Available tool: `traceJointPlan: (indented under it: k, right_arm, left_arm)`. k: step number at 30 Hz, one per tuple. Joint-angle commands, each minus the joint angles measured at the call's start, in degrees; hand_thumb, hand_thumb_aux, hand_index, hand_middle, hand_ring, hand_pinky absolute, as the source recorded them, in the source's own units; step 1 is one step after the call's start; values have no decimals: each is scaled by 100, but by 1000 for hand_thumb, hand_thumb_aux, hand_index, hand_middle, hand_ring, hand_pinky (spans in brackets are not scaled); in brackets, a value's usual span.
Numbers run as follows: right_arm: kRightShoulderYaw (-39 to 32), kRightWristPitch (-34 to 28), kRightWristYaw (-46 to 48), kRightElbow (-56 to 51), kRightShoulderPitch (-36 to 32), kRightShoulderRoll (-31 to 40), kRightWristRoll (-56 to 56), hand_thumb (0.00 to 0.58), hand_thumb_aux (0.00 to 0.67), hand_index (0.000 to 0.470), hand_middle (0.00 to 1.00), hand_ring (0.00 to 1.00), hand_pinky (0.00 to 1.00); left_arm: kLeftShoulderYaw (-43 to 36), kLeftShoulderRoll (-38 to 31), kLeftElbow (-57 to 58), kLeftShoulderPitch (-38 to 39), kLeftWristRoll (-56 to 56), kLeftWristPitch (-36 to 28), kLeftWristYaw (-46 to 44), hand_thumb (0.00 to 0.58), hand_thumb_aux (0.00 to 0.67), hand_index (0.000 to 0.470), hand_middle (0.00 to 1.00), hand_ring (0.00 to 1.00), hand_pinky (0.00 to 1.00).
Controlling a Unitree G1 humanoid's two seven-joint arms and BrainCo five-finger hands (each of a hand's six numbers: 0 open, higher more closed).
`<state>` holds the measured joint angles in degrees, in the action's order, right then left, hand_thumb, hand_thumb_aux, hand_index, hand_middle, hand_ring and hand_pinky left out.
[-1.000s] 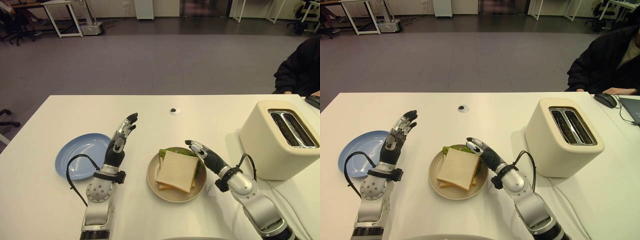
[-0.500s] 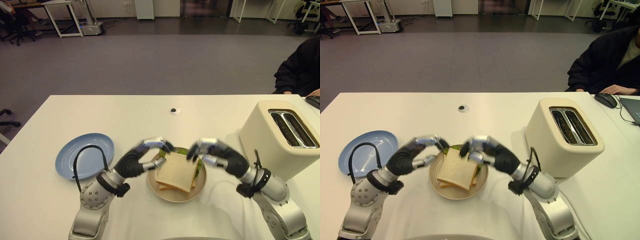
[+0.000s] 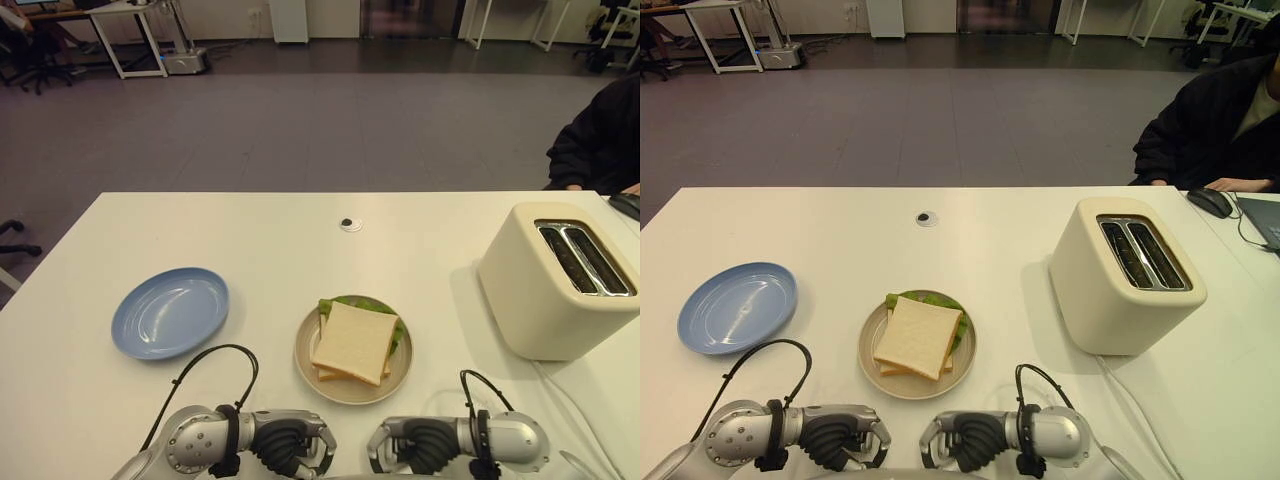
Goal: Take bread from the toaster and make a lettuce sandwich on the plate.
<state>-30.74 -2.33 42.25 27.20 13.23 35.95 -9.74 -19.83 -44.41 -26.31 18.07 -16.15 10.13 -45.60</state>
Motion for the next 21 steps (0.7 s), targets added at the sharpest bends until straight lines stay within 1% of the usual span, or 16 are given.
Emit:
traceJointPlan:
  k: [1, 6, 10, 15, 21]
  right_arm:
    - [-85, -35, -642, -393, -359, -436, -797, 580, 670, 470, 1000, 1000, 1000]
    - [-77, -11, -1376, -871, -827, -915, -1632, 580, 670, 470, 1000, 1000, 1000]
    - [209, 57, -2174, -1327, -1237, -1312, -2002, 580, 670, 470, 1000, 1000, 1000]
    - [516, 258, -3079, -2099, -1704, -1547, -2334, 580, 670, 470, 1000, 1000, 1000]
    - [575, 552, -3637, -2854, -2029, -1725, -2434, 580, 670, 470, 1000, 1000, 1000]
  left_arm:
    - [-204, 320, 872, -500, -1045, -74, 637, 580, 670, 470, 1000, 1000, 1000]
    - [-285, 758, 1734, -1463, -1867, 86, 1556, 580, 670, 470, 1000, 1000, 1000]
    - [-284, 1051, 2437, -2205, -2277, 133, 2260, 580, 670, 470, 1000, 1000, 1000]
    - [-357, 1339, 3080, -2698, -2465, 219, 2786, 580, 670, 470, 1000, 1000, 1000]
    - [-417, 1586, 3663, -3028, -2413, 399, 3147, 580, 670, 470, 1000, 1000, 1000]
